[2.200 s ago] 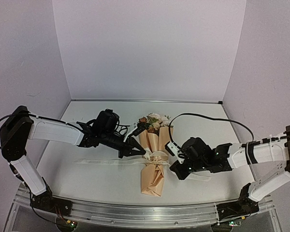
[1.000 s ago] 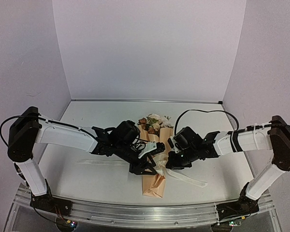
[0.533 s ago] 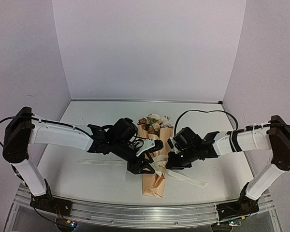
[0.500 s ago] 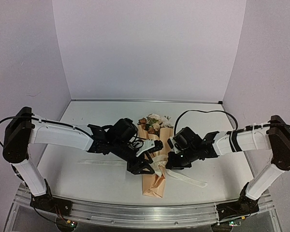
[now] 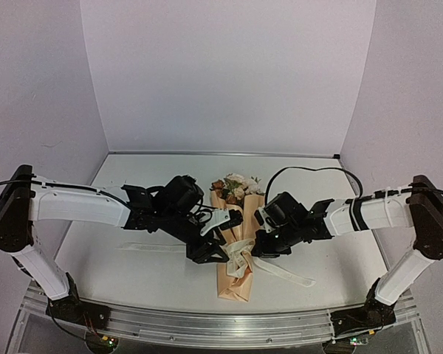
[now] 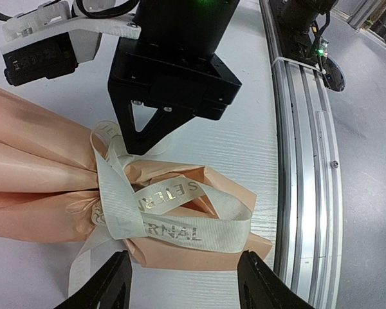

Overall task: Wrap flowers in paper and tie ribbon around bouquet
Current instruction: Cross the half-tied ribbon over the folded bouquet.

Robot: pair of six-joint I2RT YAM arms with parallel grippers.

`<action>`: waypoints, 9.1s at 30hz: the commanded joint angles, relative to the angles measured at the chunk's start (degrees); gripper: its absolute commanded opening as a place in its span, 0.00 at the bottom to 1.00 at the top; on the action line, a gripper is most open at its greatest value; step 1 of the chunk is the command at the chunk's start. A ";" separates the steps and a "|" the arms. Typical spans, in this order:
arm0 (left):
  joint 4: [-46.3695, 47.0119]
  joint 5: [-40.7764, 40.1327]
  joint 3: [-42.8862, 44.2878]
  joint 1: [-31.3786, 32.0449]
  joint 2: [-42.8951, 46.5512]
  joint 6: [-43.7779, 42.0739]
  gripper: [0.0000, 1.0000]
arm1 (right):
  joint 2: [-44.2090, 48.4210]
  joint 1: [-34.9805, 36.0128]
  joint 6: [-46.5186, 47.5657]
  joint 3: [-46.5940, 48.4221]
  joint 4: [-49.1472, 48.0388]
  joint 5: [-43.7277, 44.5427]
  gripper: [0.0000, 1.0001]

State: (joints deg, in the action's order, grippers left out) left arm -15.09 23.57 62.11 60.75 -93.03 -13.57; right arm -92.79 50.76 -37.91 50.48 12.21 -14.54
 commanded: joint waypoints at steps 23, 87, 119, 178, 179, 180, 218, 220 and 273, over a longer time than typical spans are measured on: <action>-4.37 15.88 16.98 -7.20 -16.53 0.62 0.42 | 1.35 -0.16 -0.03 0.94 -1.94 0.75 0.00; 1.94 16.43 13.61 -6.27 -16.62 3.11 0.00 | 2.77 -0.17 -4.24 -8.44 -24.93 1.22 0.00; 9.25 10.68 8.98 -6.71 -13.33 9.39 0.27 | -5.20 -0.06 5.59 -15.25 -52.75 3.16 0.00; 2.08 5.37 15.77 -7.59 -20.26 13.66 0.43 | -7.45 -0.05 6.72 -12.60 -52.68 0.94 0.00; 2.08 5.24 15.76 -7.57 -20.24 13.66 0.43 | -7.43 -0.09 6.75 -12.60 -52.65 0.91 0.00; 2.08 4.98 15.74 -7.53 -20.26 13.71 0.43 | -7.41 -0.06 6.74 -12.60 -52.65 0.87 0.00; 7.09 4.12 12.86 -7.49 -17.49 17.76 0.00 | 0.77 -0.05 6.60 -15.22 -47.10 -1.07 0.23; 7.66 3.48 12.37 -7.51 -16.94 18.14 0.00 | 1.77 -0.05 6.02 -15.47 -46.07 -1.72 0.24; 5.95 15.09 15.38 -8.63 -18.81 21.97 0.00 | 6.02 5.57 12.32 -12.20 -29.52 3.77 0.42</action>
State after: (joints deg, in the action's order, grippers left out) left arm -9.06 35.81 75.02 52.29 -112.05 9.78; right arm -85.25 56.03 -27.13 37.36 -12.85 -10.68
